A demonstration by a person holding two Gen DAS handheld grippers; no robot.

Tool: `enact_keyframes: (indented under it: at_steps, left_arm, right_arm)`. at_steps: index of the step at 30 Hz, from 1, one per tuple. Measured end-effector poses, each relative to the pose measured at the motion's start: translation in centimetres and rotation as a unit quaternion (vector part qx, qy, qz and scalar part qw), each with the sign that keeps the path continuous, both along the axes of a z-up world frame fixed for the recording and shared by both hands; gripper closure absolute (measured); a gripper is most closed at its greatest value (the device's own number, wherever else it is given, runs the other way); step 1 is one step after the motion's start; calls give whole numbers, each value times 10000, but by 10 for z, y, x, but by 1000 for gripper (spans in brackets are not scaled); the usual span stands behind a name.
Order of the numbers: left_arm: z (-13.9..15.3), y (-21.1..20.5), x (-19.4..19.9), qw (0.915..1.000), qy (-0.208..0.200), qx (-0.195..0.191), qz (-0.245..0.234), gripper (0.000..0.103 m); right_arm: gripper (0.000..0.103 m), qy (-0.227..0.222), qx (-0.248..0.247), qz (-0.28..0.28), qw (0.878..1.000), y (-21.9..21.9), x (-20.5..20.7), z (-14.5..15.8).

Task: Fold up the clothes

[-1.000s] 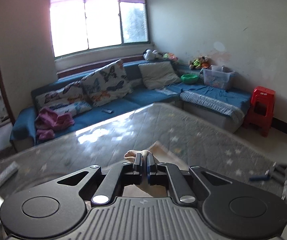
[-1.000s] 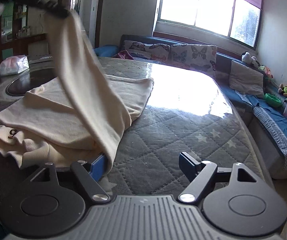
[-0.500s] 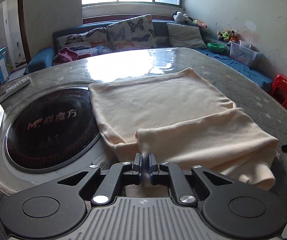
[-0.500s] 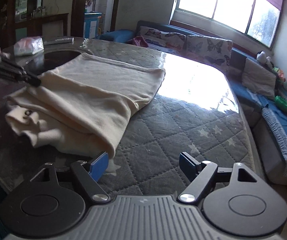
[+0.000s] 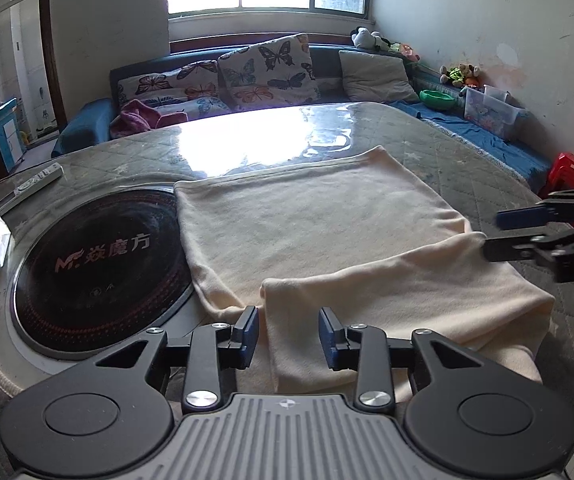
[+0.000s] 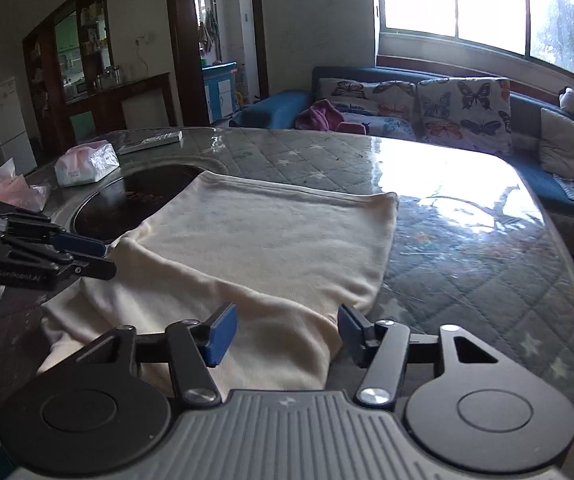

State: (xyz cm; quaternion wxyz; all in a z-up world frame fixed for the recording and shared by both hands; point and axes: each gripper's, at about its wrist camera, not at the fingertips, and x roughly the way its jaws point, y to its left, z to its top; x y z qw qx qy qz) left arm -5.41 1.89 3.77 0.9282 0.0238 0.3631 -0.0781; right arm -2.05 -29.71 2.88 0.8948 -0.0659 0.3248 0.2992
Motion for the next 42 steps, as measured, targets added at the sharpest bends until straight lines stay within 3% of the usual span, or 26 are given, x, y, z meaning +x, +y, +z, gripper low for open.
enact_keyframes:
  at_steps: [8, 11, 14, 21, 26, 28, 33, 36, 39, 42]
  left_arm:
    - [-10, -4, 6, 9998, 185, 28, 47, 67]
    - [-9, -3, 2, 9997, 196, -5, 125, 67]
    - [-7, -2, -4, 9996, 179, -64, 208, 58]
    - [-11, 0, -22, 9990, 232, -215, 311, 59]
    - [-12, 1, -22, 9989, 181, -239, 369, 66]
    - [-11, 1, -22, 9990, 133, -205, 367, 82]
    - [-7, 5, -26, 9989, 83, -245, 379, 98]
    - [3, 5, -30, 9990, 25, -293, 339, 99]
    - [19, 8, -36, 9977, 87, -606, 304, 99]
    - [24, 10, -39, 9978, 103, -544, 364, 99]
  right_arm:
    - [49, 220, -98, -134, 9996, 10, 21, -27]
    - [49, 107, -152, -106, 9998, 13, 18, -23]
    - [48, 12, -123, 6, 9999, 17, 13, -15]
    - [48, -7, -14, 642, 9979, 34, -17, -4]
    - [48, -28, -69, 1123, 9936, 50, -37, -3]
    - [48, -39, -99, 1239, 9922, 54, -41, -4]
    - [48, -43, -217, 1400, 9899, 62, -47, -10]
    - [49, -72, -274, 1437, 9892, 64, -49, -11]
    - [49, -115, -202, 1524, 9880, 63, -53, -4]
    - [49, -166, -71, 1644, 9862, 62, -57, 3]
